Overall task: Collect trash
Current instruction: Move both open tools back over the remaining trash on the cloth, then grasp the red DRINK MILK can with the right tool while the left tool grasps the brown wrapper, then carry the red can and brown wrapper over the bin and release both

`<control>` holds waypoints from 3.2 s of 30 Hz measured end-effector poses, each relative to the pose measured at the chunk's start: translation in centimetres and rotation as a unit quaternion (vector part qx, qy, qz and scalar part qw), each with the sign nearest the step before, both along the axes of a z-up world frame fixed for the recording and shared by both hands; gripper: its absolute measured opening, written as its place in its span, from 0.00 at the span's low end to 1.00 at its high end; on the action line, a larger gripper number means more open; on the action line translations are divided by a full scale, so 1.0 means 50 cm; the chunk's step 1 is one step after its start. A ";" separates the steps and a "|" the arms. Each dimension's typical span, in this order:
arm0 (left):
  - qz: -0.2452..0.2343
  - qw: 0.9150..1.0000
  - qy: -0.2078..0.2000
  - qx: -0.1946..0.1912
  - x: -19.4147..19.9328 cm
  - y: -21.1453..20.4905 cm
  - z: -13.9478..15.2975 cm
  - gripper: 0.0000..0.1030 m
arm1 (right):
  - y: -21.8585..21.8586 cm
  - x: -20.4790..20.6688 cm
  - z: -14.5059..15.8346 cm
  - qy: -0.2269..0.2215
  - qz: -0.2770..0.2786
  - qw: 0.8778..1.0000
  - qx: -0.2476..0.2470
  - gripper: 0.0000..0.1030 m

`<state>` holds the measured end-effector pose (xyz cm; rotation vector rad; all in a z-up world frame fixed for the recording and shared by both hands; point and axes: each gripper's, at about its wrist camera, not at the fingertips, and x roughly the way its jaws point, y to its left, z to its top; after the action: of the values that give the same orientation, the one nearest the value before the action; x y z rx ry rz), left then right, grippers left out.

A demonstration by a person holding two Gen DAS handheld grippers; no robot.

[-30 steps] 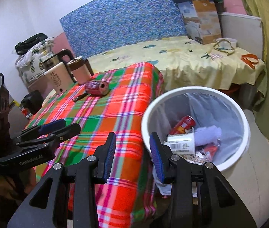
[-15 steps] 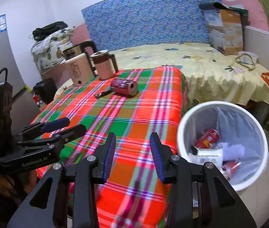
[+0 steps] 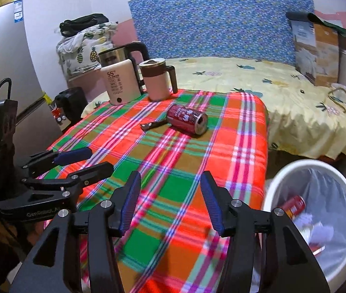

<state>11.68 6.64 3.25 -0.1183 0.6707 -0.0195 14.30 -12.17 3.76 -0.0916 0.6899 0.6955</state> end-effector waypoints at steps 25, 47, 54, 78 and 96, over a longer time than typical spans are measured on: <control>-0.027 0.999 0.041 0.002 0.212 0.144 -0.035 0.63 | 0.132 0.250 -0.037 -0.015 0.072 0.993 -0.088 0.59; -0.061 0.996 0.065 0.006 0.298 0.168 -0.081 0.63 | 0.176 0.315 -0.078 0.028 0.130 0.984 -0.115 0.60; -0.061 0.995 0.074 0.028 0.337 0.147 -0.093 0.63 | 0.120 0.297 -0.083 0.073 0.048 0.992 -0.089 0.59; -0.018 0.993 0.111 0.030 0.277 0.099 -0.123 0.23 | 0.097 0.254 -0.109 0.103 0.038 0.992 -0.060 0.53; -0.002 0.994 0.108 -0.005 0.230 0.099 -0.126 0.23 | 0.073 0.226 -0.099 0.096 -0.005 0.995 -0.010 0.53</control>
<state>23.16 11.61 -3.05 -0.1306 0.8867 -0.0143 25.59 -8.52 -1.18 -0.0397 0.8805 0.6931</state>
